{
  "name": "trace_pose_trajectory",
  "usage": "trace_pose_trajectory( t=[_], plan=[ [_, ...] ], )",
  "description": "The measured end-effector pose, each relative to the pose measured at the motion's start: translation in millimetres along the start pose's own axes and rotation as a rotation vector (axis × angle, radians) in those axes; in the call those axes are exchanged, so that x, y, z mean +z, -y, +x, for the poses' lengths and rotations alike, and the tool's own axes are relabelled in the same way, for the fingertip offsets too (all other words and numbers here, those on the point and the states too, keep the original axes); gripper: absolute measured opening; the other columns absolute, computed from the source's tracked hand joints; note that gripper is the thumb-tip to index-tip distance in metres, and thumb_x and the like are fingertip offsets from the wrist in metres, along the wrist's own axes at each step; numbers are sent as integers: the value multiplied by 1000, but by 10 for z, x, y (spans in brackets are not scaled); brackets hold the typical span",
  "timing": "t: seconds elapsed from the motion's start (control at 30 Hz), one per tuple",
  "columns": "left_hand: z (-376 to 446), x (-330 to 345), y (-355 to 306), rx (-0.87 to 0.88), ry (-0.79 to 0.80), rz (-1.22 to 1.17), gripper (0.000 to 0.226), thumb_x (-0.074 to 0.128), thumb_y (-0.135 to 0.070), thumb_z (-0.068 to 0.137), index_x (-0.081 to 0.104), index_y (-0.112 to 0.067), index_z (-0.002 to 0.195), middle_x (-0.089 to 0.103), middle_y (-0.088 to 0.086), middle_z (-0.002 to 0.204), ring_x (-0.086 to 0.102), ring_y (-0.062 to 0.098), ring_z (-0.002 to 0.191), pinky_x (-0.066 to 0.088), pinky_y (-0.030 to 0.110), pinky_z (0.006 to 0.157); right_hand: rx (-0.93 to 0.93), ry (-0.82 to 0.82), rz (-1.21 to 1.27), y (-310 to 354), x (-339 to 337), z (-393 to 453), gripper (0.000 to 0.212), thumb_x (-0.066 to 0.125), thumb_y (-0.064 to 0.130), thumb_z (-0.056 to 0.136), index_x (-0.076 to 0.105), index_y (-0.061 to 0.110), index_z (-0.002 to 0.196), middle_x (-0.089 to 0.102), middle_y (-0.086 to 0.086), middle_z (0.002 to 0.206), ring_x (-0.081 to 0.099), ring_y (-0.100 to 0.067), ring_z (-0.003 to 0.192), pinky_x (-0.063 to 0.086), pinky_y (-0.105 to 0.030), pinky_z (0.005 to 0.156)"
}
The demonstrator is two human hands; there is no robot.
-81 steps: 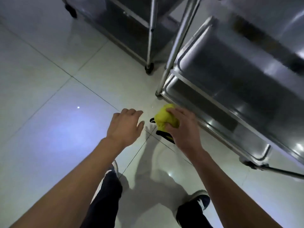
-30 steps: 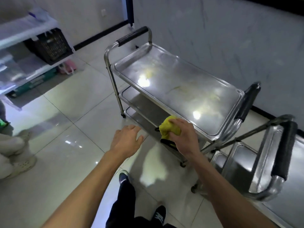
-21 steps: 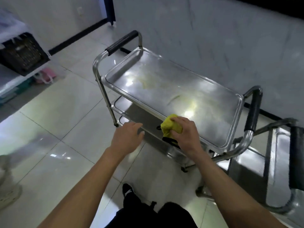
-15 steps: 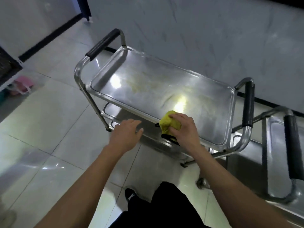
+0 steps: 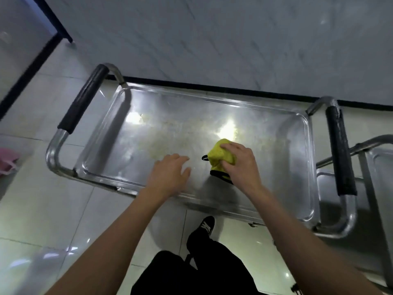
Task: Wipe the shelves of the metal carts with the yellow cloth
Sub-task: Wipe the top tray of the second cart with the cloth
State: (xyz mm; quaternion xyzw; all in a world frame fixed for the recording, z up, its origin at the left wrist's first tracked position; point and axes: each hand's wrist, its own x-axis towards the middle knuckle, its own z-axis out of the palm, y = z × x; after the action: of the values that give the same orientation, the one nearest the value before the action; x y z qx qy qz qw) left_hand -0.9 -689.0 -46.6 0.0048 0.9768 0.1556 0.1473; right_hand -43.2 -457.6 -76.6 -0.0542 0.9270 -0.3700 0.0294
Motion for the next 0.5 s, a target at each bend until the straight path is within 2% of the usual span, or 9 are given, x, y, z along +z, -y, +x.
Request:
trace_pose_trajectory(
  t=[0.1,0.27,0.5],
  plan=[
    [309,-116,4,-10,19,-8,47,46,-44,102,48,-27,145,51,0,146,44,23,134,38,44,108,30,17,-5,-24,41,313,53,69,19,80,60,34,130,53,6,139,41,-19,122,37,-36,107],
    [802,-276,106,-1,20,-46,47,46,-43,102,49,-25,145,51,0,146,45,23,134,39,45,108,58,1,30,27,121,779,53,69,18,81,60,33,130,52,7,139,37,-16,123,36,-36,109],
    [1575,-290,436,22,25,-131,45,49,-44,100,52,-27,141,55,-1,143,47,23,132,41,44,107,107,-71,-40,124,258,1486,52,70,22,81,59,32,131,53,4,140,41,-22,122,37,-39,107]
  ],
)
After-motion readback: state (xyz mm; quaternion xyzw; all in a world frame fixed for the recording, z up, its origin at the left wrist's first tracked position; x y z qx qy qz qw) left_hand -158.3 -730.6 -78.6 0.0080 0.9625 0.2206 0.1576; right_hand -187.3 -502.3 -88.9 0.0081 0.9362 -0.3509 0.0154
